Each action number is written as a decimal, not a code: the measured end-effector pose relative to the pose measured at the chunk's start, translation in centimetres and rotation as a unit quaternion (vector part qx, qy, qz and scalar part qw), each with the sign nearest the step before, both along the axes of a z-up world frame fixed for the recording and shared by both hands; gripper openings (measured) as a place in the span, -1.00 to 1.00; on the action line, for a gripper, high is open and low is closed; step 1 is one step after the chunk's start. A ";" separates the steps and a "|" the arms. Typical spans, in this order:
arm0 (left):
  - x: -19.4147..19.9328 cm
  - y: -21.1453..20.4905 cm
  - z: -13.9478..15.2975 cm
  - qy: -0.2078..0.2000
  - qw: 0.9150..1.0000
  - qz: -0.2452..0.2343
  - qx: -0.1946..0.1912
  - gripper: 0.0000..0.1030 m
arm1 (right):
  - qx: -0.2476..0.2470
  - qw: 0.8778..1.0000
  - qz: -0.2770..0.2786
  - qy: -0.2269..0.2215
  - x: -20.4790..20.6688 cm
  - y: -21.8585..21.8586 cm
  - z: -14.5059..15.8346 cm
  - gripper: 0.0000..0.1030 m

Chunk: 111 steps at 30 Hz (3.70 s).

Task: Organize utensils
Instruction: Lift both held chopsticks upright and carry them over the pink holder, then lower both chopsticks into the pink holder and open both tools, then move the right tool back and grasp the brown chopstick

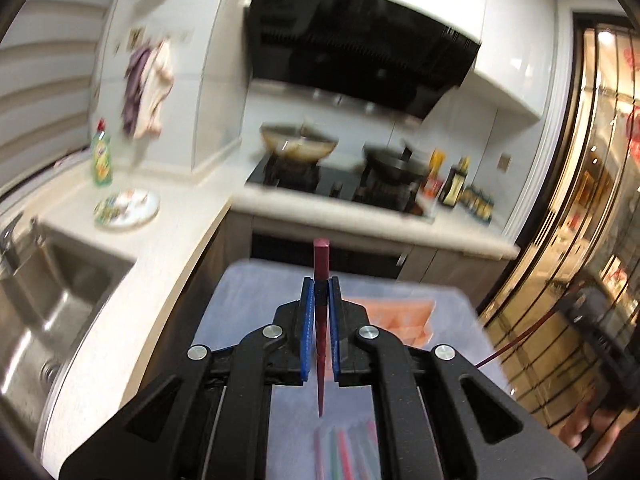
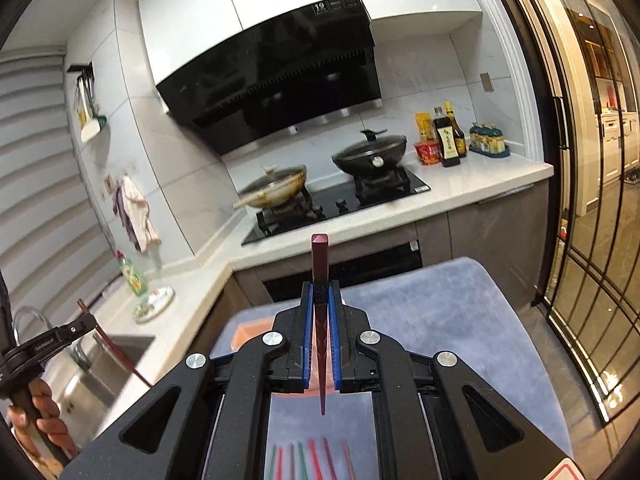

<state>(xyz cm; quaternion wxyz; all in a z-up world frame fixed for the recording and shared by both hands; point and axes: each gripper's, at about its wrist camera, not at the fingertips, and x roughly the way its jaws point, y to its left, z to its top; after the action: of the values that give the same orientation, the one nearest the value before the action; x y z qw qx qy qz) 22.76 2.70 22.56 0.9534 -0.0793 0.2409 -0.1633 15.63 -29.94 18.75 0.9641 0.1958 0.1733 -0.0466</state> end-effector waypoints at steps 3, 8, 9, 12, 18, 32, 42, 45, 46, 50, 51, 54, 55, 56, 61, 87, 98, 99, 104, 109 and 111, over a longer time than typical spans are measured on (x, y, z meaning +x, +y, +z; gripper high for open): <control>1.4 -1.7 2.4 -0.036 0.999 -0.001 -0.013 -0.87 | 0.010 1.000 0.006 -0.018 2.9 0.0 1.8 -0.86; 4.8 -5.0 2.8 -0.057 0.998 0.000 -0.017 -0.87 | 0.010 0.999 0.011 -0.036 7.0 0.5 2.4 -0.86; 5.8 -5.8 2.2 -0.055 0.998 0.007 -0.009 -0.87 | 0.010 0.999 0.012 -0.034 7.8 0.6 2.1 -0.86; 7.9 -6.7 0.4 -0.036 0.999 0.007 -0.007 -0.87 | 0.011 1.000 0.015 -0.019 9.7 0.9 0.7 -0.86; 9.7 -7.0 -3.8 -0.002 1.000 0.005 -0.001 -0.87 | 0.006 0.999 0.020 0.028 12.0 1.3 -3.6 -0.86; 9.7 -5.4 -8.0 0.046 0.999 0.020 -0.003 -0.20 | 0.009 0.999 0.005 0.051 10.4 1.2 -6.2 -0.52; 3.6 -3.3 -7.9 0.031 0.999 0.033 0.024 0.01 | -0.017 0.998 0.020 0.053 3.1 2.3 -6.2 -0.38; 1.5 -2.9 -9.1 0.034 0.998 0.033 0.047 0.12 | -0.023 0.997 0.027 0.072 0.9 2.8 -7.6 -0.38; 0.5 -2.7 -9.8 0.038 0.997 0.032 0.057 0.12 | -0.023 0.996 0.030 0.080 0.1 2.9 -8.2 -0.38; -2.2 -1.9 -12.5 0.061 0.995 0.034 0.078 0.12 | -0.027 0.993 0.036 0.107 -2.8 3.4 -10.6 -0.38; -2.8 -1.6 -13.0 0.066 0.994 0.033 0.079 0.12 | -0.030 0.992 0.038 0.114 -3.5 3.5 -11.3 -0.38; -4.9 -1.1 -15.3 0.088 0.991 0.033 0.091 0.12 | -0.037 0.989 0.044 0.136 -5.4 3.9 -13.3 -0.38; -5.7 -0.9 -16.1 0.096 0.991 0.032 0.092 0.12 | -0.038 0.988 0.046 0.145 -6.1 4.1 -14.2 -0.38; -6.3 -0.8 -16.6 0.101 0.990 0.032 0.093 0.12 | -0.039 0.987 0.047 0.150 -6.7 4.1 -14.7 -0.38; -9.6 -0.7 -19.7 0.128 0.985 0.024 0.116 0.12 | -0.061 0.979 0.053 0.189 -9.7 5.3 -18.2 -0.38; -16.0 0.1 -27.1 0.218 0.967 0.006 0.136 0.12 | -0.071 0.958 0.080 0.267 -14.1 7.8 -25.8 -0.79; -16.7 -0.7 -27.9 0.227 0.964 -0.010 0.139 0.12 | -0.070 0.955 0.081 0.278 -14.2 7.9 -27.0 -0.82; -16.7 -0.7 -28.0 0.228 0.964 -0.012 0.139 0.12 | -0.071 0.955 0.082 0.278 -14.2 7.9 -27.1 -0.82; -17.0 -1.4 -28.6 0.235 0.961 -0.023 0.143 0.12 | -0.071 0.955 0.082 0.277 -14.2 7.8 -27.1 -0.82; -17.1 -1.8 -29.5 0.245 0.957 -0.029 0.151 0.12 | -0.072 0.955 0.082 0.277 -14.2 7.9 -27.1 -0.82; -17.1 -1.9 -29.9 0.248 0.956 -0.028 0.154 0.11 | -0.072 0.955 0.082 0.278 -14.1 7.9 -27.2 -0.82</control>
<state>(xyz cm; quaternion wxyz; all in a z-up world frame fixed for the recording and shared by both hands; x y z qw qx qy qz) 5.70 0.80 -7.32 0.8594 0.0379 0.4940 -0.1264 1.49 -22.07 -8.41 0.8900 0.0903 0.4457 -0.0327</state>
